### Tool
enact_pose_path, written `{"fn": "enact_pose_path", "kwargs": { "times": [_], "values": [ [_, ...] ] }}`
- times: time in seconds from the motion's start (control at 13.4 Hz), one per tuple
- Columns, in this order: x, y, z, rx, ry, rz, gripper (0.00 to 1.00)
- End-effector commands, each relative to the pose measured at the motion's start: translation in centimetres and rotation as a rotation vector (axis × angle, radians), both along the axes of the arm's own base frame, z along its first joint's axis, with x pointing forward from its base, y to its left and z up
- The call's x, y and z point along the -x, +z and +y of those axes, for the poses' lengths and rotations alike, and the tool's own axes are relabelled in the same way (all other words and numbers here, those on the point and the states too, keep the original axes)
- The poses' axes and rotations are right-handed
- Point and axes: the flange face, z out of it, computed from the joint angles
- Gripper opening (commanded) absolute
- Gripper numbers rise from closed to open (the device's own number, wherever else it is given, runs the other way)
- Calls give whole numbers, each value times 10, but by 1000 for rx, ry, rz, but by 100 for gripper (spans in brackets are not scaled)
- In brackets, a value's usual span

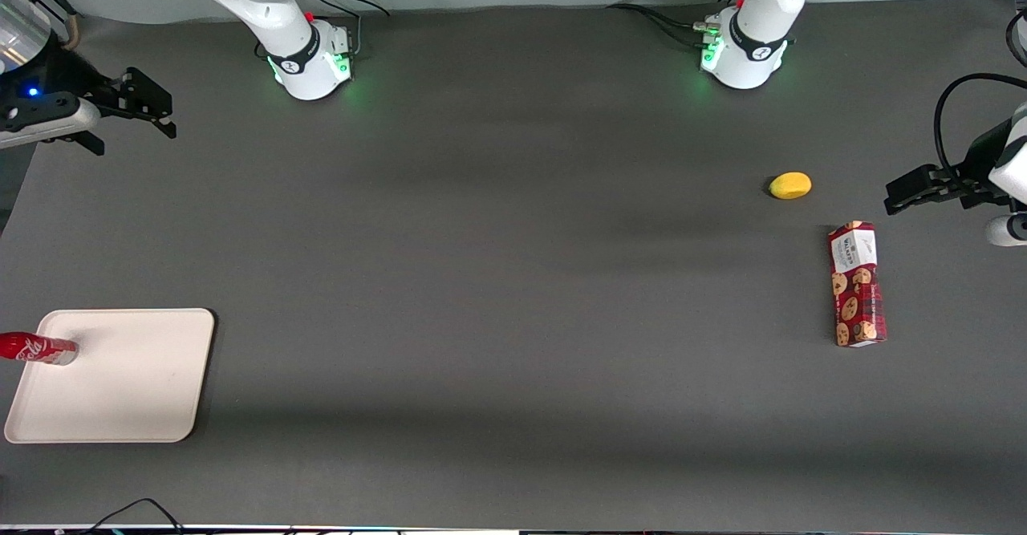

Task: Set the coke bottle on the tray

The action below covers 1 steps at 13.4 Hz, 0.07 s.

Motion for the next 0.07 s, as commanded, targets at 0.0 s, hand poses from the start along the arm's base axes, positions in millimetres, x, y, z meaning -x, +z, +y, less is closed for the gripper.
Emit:
{"fn": "enact_pose_path", "kwargs": {
  "times": [0.0],
  "values": [
    [-8, 13, -13, -2, -88, -29, 100]
  ]
}}
